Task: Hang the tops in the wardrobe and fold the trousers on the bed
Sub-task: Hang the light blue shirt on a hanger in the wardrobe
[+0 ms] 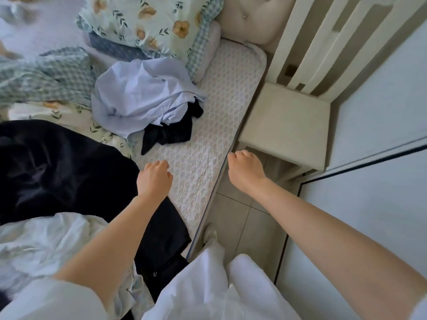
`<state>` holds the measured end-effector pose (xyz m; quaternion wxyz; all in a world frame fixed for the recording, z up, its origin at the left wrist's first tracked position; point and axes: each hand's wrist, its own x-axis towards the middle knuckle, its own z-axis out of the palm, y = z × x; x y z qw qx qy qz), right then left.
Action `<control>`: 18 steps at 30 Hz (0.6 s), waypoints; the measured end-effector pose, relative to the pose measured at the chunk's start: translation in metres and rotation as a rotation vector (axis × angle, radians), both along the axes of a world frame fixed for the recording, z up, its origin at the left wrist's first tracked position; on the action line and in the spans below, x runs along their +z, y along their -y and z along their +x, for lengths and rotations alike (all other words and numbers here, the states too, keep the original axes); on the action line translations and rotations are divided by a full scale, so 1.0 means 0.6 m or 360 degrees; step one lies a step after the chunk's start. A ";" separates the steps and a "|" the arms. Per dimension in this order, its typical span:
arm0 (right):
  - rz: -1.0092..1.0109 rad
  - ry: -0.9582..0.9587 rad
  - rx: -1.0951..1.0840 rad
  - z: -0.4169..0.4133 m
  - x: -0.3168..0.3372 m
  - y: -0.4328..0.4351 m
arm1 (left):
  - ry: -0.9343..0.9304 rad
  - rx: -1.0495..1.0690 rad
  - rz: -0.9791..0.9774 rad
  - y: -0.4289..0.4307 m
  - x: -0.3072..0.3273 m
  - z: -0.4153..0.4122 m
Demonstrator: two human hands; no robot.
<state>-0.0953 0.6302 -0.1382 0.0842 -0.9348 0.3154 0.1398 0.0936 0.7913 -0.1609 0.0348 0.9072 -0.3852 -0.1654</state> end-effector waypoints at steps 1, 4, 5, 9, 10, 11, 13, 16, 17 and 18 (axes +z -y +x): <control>0.0000 0.0002 0.0018 0.022 -0.003 0.022 | 0.0014 0.0000 0.0013 0.018 -0.005 0.021; 0.0005 -0.0031 0.0092 0.086 -0.007 0.089 | 0.0059 0.0020 0.0061 0.072 -0.016 0.079; 0.0016 -0.0035 0.0123 0.107 -0.010 0.111 | 0.0075 0.0022 0.0076 0.090 -0.020 0.097; 0.0055 -0.0057 0.0263 0.191 -0.042 0.200 | 0.0184 0.0040 0.0075 0.169 -0.045 0.156; 0.0061 -0.0076 0.0311 0.211 -0.053 0.222 | 0.0191 0.0054 0.0088 0.189 -0.054 0.170; 0.0064 -0.0095 0.0360 0.232 -0.064 0.243 | 0.0185 0.0075 0.0105 0.209 -0.064 0.182; 0.0064 -0.0092 0.0443 0.273 -0.088 0.285 | 0.0158 0.0130 0.0155 0.247 -0.086 0.205; 0.0089 -0.0067 0.0550 0.337 -0.126 0.340 | 0.0113 0.0201 0.0259 0.292 -0.123 0.239; 0.0088 -0.0057 0.0588 0.359 -0.141 0.356 | 0.0096 0.0214 0.0284 0.304 -0.137 0.249; 0.0089 -0.0055 0.0612 0.381 -0.158 0.368 | 0.0078 0.0223 0.0312 0.315 -0.153 0.260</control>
